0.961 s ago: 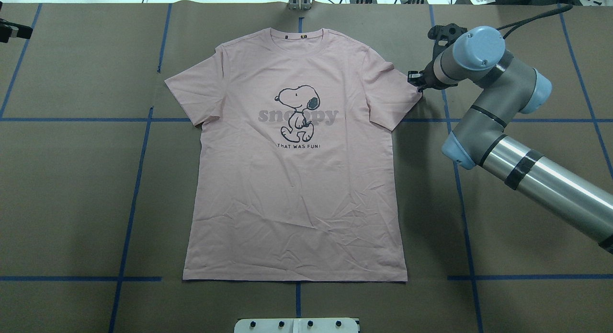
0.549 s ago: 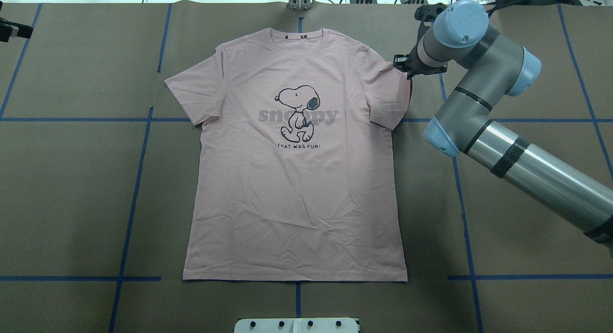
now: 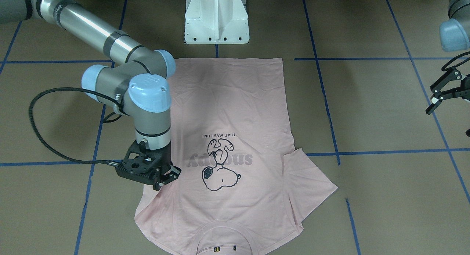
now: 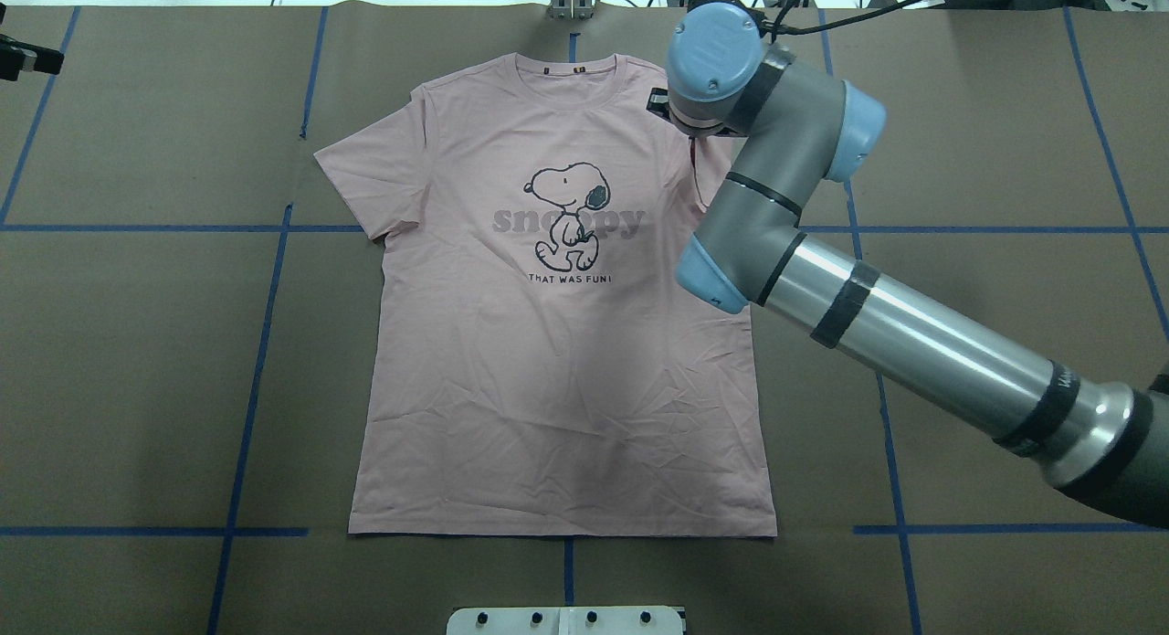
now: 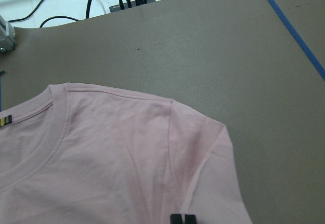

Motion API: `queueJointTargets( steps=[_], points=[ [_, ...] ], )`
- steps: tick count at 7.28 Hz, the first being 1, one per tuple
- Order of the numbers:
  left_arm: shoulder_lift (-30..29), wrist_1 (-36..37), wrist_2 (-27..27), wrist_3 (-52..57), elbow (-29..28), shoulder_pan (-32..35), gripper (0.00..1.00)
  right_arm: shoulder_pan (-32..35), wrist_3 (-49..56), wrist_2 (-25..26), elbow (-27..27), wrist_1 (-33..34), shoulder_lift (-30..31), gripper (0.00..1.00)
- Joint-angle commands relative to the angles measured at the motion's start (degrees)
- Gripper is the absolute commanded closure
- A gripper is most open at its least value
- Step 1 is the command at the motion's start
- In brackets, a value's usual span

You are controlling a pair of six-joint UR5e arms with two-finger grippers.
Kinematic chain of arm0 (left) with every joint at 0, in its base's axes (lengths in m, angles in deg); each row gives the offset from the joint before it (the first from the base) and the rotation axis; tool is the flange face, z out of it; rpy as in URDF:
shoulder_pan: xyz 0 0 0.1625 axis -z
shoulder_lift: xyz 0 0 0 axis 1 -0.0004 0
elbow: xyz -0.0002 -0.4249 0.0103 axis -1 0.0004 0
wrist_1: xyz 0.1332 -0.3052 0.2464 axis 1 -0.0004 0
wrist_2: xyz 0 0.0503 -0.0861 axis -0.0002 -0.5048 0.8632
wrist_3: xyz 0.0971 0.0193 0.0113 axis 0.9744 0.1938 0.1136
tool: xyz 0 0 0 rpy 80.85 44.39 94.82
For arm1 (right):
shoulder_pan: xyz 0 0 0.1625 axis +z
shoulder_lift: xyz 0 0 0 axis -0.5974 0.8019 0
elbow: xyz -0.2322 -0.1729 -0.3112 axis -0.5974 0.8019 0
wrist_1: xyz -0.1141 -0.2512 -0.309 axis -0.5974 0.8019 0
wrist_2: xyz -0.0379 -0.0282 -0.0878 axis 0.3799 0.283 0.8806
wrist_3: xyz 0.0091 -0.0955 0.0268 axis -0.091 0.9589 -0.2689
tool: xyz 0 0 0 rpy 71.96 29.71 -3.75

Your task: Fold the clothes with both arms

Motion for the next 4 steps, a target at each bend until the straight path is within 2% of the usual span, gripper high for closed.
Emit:
queueJointTargets(
  steps=[1, 2, 3, 4],
  points=[
    [0.0, -0.08, 0.0, 0.0, -0.04, -0.01, 0.0, -2.0, -1.31, 3.92, 4.54, -0.1, -3.01, 1.0],
    [0.0, -0.08, 0.0, 0.0, -0.22, -0.01, 0.0, -2.09, -1.22, 3.93, 4.63, -0.28, -3.1, 1.0],
    [0.0, -0.08, 0.0, 0.0, -0.22, -0.01, 0.0, -2.27, 0.17, 3.93, 4.63, -0.19, -3.1, 0.01],
    [0.0, -0.08, -0.09, 0.08, -0.22, -0.09, 0.0, -2.09, 1.67, 3.75, 4.54, -0.19, -3.71, 0.0]
  ],
)
